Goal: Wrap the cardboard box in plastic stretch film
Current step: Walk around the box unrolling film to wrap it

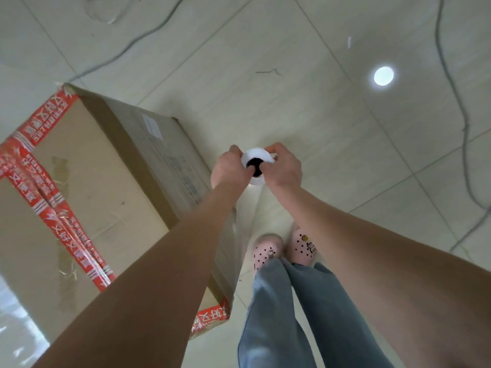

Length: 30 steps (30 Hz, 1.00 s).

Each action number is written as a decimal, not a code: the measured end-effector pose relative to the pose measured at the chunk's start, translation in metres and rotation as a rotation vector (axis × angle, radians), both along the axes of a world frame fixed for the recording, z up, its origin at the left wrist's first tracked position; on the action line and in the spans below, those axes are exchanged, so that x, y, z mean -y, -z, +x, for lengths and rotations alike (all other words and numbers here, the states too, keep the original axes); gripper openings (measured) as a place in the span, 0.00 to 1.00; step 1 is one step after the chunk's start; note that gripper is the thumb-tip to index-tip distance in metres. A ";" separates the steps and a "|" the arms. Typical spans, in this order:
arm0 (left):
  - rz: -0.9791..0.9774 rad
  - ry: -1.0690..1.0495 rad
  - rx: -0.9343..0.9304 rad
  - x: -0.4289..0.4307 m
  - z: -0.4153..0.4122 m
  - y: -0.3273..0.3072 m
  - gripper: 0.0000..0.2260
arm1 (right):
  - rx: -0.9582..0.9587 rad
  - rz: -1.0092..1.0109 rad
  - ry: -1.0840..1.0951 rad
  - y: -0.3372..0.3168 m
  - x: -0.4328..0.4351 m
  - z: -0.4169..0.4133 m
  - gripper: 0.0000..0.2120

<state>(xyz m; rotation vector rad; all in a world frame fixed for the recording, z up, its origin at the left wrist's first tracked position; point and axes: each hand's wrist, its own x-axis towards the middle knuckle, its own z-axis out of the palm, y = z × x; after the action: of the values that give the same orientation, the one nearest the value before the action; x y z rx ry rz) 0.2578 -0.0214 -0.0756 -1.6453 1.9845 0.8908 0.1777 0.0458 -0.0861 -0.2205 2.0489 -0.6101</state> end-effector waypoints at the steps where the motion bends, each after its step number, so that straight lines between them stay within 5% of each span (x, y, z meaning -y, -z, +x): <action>1: -0.018 0.080 -0.009 0.002 -0.002 -0.001 0.13 | -0.013 0.001 -0.027 -0.001 0.002 -0.001 0.14; 7: -0.089 0.342 0.022 0.026 -0.011 -0.003 0.11 | -0.043 -0.009 -0.140 -0.006 0.024 -0.010 0.15; 11: -0.035 0.263 0.042 0.044 -0.019 -0.003 0.05 | -0.021 0.021 -0.109 -0.007 0.035 -0.014 0.15; 16: 0.008 0.092 0.101 0.062 -0.012 -0.001 0.08 | -0.056 0.058 -0.158 -0.008 0.062 -0.014 0.11; 23: 0.101 -0.068 0.145 0.088 0.003 -0.001 0.13 | -0.099 -0.018 -0.173 -0.004 0.093 -0.001 0.17; 30: -0.061 0.396 -0.031 0.100 -0.014 0.001 0.13 | -0.119 0.022 -0.175 -0.007 0.094 -0.002 0.04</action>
<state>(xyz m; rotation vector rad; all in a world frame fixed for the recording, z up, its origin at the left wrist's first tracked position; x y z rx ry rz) 0.2436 -0.1218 -0.0766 -1.2066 2.2681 0.7134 0.1757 -0.0481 -0.0793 -0.4273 2.1220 -0.4752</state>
